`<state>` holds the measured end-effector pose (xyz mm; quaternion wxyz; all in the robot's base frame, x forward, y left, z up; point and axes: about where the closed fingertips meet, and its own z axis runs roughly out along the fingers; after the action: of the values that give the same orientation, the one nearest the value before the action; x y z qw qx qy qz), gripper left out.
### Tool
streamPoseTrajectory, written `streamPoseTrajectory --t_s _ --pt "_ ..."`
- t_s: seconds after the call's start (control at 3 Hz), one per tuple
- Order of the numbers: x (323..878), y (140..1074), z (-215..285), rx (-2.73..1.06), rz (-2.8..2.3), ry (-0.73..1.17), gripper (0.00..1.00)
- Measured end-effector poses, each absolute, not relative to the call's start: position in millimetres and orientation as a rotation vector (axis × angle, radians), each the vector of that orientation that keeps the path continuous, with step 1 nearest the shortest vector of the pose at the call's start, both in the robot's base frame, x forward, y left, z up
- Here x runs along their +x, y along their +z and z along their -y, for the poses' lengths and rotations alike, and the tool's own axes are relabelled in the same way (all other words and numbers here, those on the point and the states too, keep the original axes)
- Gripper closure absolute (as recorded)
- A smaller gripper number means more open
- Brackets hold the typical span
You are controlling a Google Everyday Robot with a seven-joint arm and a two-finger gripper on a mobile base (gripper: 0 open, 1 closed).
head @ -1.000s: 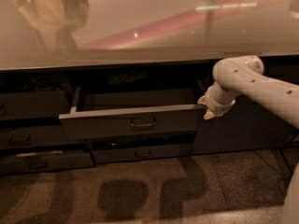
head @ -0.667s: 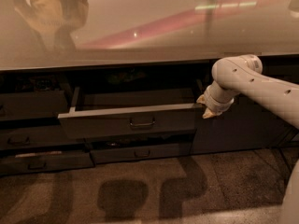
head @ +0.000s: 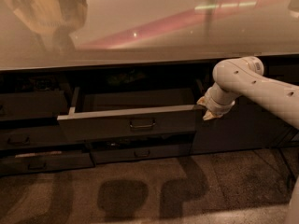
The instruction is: Open top drawer
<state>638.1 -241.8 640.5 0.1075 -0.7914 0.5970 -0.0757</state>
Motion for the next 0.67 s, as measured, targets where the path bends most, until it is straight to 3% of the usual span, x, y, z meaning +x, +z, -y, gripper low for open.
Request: streamPoseTrajectory --t_s 0.33,0.67 --pt "631.0 636.9 242.5 -2.334 -1.751 -0.218 1.00" --pt "631.0 636.9 242.5 -2.334 -1.751 -0.218 0.81"
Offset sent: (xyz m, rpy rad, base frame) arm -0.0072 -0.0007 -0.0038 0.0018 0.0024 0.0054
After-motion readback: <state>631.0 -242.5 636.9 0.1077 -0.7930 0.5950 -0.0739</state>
